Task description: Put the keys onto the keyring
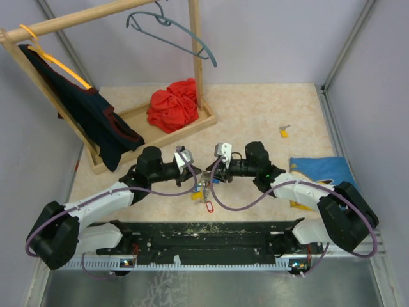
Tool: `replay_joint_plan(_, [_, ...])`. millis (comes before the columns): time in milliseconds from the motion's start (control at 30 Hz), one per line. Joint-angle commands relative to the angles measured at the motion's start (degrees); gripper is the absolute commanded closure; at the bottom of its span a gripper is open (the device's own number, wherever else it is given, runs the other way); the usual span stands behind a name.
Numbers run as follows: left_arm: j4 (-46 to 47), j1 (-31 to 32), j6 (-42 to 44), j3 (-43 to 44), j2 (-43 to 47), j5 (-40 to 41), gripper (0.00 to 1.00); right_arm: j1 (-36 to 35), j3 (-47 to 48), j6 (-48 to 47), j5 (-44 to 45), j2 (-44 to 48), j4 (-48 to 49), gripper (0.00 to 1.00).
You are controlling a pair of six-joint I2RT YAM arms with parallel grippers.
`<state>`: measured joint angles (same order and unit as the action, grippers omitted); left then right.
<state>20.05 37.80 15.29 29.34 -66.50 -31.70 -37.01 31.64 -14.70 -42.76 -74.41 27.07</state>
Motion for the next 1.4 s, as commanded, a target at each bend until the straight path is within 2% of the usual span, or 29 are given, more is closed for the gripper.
replay_joint_plan(0, [1.2, 0.4, 0.2, 1.7, 0.3, -1.4, 0.99, -1.3, 3.5, 0.8, -0.1, -0.8, 3.3, 0.74])
replay_joint_plan(200, [1.5, 0.5, 0.1, 1.8, 0.1, -1.9, 0.99, -1.7, 3.7, 0.5, 1.6, -1.9, 3.1, 0.82])
replay_joint_plan(367, [2.1, 0.5, 0.1, 1.5, 0.1, -2.7, 0.99, -1.7, 3.8, -0.6, 2.3, -1.9, 1.7, 0.99])
replay_joint_plan(433, [2.2, 0.5, 0.3, 1.4, 0.1, -3.4, 0.99, -1.8, 3.8, -1.1, 2.1, -1.6, 1.3, 1.0])
replay_joint_plan(467, [2.5, 0.5, 0.3, 1.1, 0.2, -3.8, 0.95, -1.7, 3.8, -1.3, 2.0, -1.4, 1.0, 1.0])
replay_joint_plan(600, [3.1, 0.5, 1.2, 0.4, 0.2, -5.0, 0.68, -1.8, 3.9, -2.3, 1.1, -0.8, 0.1, 1.0])
replay_joint_plan(667, [3.2, 0.5, 1.7, 0.3, -0.1, -5.6, 0.62, -1.7, 4.0, -2.8, 0.5, -0.6, -0.4, 1.0])
replay_joint_plan(800, [2.7, 0.5, 2.4, 0.5, -1.1, -6.3, 0.62, -1.8, 4.4, -3.5, -0.5, -0.1, -1.2, 1.0])
replay_joint_plan(1000, [1.9, 0.4, 3.4, -0.2, -0.8, -5.5, 0.73, -1.6, 4.5, -4.1, -1.6, 0.3, -1.9, 1.0])
replay_joint_plan(1167, [3.9, 0.1, 3.6, -1.9, 1.0, -6.7, 0.69, -1.1, 4.3, -4.5, -3.1, 0.5, -1.7, 1.0])
replay_joint_plan(1367, [4.5, -1.0, 3.4, -2.4, 1.0, -6.9, 0.7, -0.8, 4.4, -4.5, -4.3, 0.8, -1.3, 1.0])
